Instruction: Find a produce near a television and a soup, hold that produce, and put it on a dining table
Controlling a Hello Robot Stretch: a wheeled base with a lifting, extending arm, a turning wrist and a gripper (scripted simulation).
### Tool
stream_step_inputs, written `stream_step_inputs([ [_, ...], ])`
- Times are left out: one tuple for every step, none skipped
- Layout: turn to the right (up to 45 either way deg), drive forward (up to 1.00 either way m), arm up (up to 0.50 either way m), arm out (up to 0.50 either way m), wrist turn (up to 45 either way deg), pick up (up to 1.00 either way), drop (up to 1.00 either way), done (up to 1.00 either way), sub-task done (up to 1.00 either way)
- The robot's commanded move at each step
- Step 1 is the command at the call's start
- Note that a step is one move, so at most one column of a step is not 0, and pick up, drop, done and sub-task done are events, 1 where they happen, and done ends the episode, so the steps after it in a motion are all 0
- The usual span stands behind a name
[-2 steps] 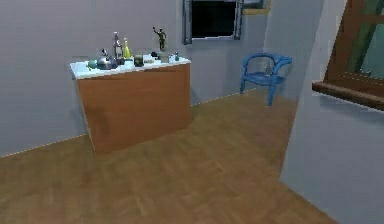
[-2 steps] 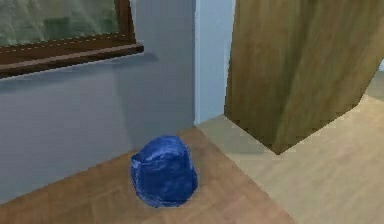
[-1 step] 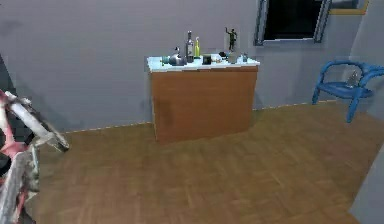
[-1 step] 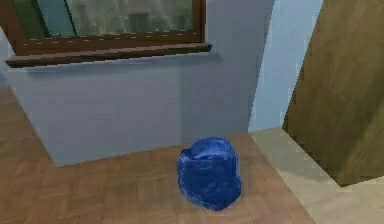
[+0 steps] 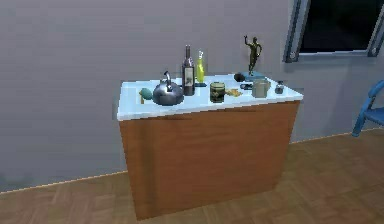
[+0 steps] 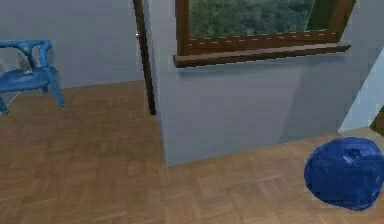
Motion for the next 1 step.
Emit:
stream_step_inputs([
  [-6.0,0.0,0.0,0.0,0.0,0.0,0.0,0.0,0.0],
])
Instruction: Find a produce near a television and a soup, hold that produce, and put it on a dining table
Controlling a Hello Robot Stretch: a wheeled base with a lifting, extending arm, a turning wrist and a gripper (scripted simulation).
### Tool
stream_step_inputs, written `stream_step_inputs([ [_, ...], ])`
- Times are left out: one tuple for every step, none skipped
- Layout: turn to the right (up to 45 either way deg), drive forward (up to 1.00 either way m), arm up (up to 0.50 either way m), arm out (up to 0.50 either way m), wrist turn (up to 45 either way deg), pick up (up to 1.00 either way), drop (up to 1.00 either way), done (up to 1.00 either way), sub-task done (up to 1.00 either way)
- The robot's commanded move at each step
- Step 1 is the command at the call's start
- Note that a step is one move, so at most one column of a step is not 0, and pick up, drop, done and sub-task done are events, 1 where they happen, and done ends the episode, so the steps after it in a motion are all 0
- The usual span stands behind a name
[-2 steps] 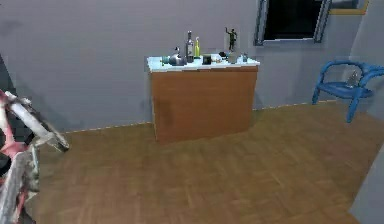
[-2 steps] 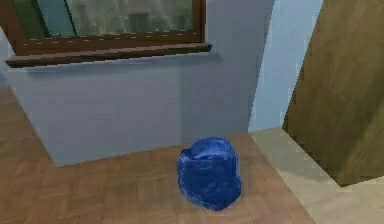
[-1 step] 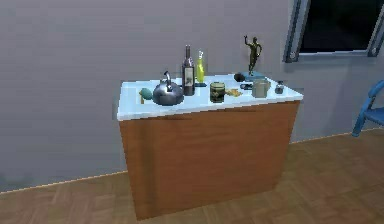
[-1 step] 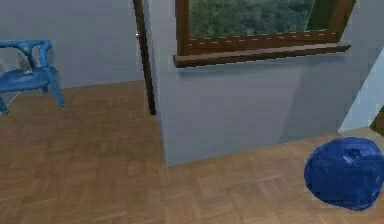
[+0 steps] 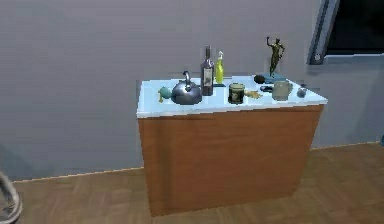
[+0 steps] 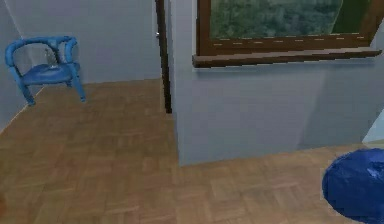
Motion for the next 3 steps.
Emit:
stream_step_inputs([
  [0.0,0.4,0.0,0.0,0.0,0.0,0.0,0.0,0.0],
  [45.0,0.0,0.0,0.0,0.0,0.0,0.0,0.0,0.0],
  [21.0,0.0,0.0,0.0,0.0,0.0,0.0,0.0,0.0],
])
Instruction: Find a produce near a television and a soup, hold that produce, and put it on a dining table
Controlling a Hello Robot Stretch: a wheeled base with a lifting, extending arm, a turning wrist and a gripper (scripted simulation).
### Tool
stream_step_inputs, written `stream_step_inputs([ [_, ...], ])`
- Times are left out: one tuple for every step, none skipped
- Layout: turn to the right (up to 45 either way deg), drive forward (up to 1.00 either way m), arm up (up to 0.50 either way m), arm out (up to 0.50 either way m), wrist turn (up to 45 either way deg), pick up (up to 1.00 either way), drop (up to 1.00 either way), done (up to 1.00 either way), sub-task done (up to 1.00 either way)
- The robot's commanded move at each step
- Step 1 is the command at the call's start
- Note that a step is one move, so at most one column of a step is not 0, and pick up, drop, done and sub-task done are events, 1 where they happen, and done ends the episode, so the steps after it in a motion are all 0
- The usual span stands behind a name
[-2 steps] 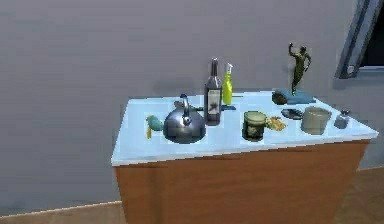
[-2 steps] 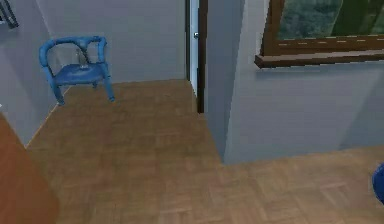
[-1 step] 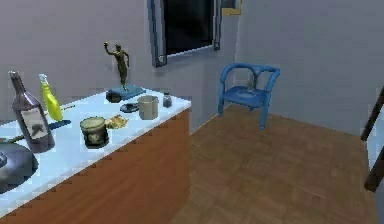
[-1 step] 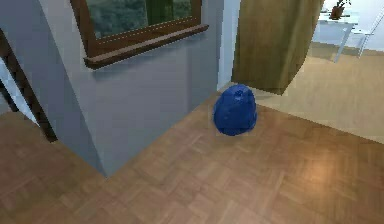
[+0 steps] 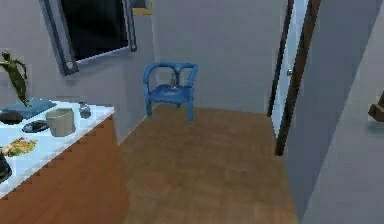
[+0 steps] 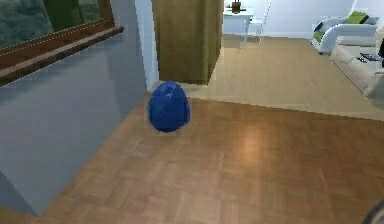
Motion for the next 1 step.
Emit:
stream_step_inputs([
  [0.0,0.9,0.0,0.0,0.0,0.0,0.0,0.0,0.0],
])
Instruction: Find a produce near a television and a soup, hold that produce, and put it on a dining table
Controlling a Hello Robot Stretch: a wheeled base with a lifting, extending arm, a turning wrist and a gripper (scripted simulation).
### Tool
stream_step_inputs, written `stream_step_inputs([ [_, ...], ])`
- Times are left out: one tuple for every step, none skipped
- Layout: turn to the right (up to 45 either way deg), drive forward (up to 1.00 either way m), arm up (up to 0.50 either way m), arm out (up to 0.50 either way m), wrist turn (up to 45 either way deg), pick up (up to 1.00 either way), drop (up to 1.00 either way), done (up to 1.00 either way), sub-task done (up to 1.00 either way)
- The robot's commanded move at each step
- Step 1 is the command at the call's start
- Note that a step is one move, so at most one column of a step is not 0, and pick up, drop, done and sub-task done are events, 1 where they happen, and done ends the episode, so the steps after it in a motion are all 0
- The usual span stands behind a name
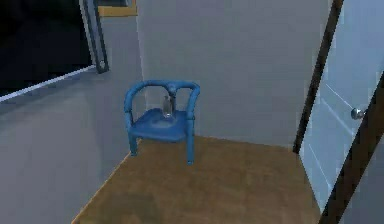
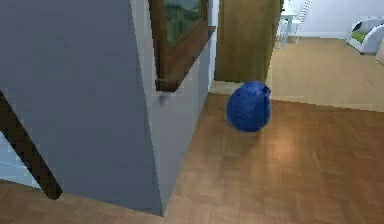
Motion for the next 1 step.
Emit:
stream_step_inputs([
  [-45.0,0.0,0.0,0.0,0.0,0.0,0.0,0.0,0.0],
])
